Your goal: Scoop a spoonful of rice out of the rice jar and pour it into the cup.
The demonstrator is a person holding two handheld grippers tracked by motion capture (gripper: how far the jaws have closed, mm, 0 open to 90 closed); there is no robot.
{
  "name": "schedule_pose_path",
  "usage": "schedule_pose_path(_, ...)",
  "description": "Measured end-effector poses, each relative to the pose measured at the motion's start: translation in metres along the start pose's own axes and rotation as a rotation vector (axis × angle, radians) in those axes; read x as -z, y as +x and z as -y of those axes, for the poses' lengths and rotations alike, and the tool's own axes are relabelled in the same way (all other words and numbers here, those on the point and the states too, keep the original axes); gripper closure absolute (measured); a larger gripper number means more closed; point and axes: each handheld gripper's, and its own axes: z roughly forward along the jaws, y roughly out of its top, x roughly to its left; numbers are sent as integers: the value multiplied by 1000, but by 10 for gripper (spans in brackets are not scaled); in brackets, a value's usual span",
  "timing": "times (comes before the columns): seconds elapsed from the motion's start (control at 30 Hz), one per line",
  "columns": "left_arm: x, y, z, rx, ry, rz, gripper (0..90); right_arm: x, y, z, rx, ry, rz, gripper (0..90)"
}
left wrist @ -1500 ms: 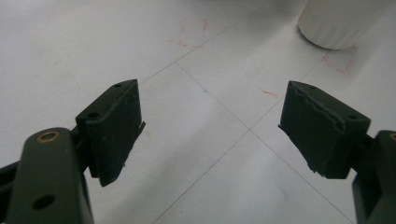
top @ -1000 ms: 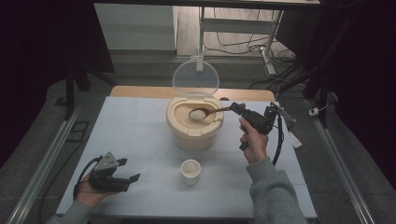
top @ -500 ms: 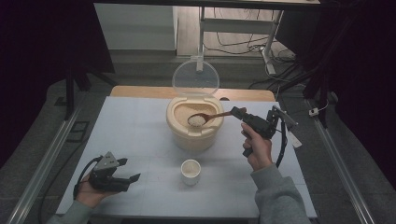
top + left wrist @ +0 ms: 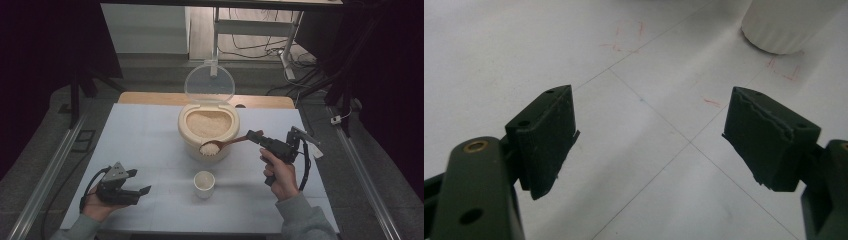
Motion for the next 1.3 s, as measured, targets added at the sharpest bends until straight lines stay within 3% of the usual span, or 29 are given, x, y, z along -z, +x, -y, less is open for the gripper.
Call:
schedule_pose_path(0.47,-1,1,1,-2,6,0,205,-4,-18,19,9,57,36,833)
schedule_pose_path(0.63,-1,0,1,-2,8,1,205,-6,-21,24,35,79,58,833)
schedule_pose_path(0.87,-1,1,1,-2,9,1,205,-7,-21,28,98,108,92,833)
schedule_pose_path(1.3,-2,1,2,-2,12,1,205,-11,-9,30,230,139,144,833)
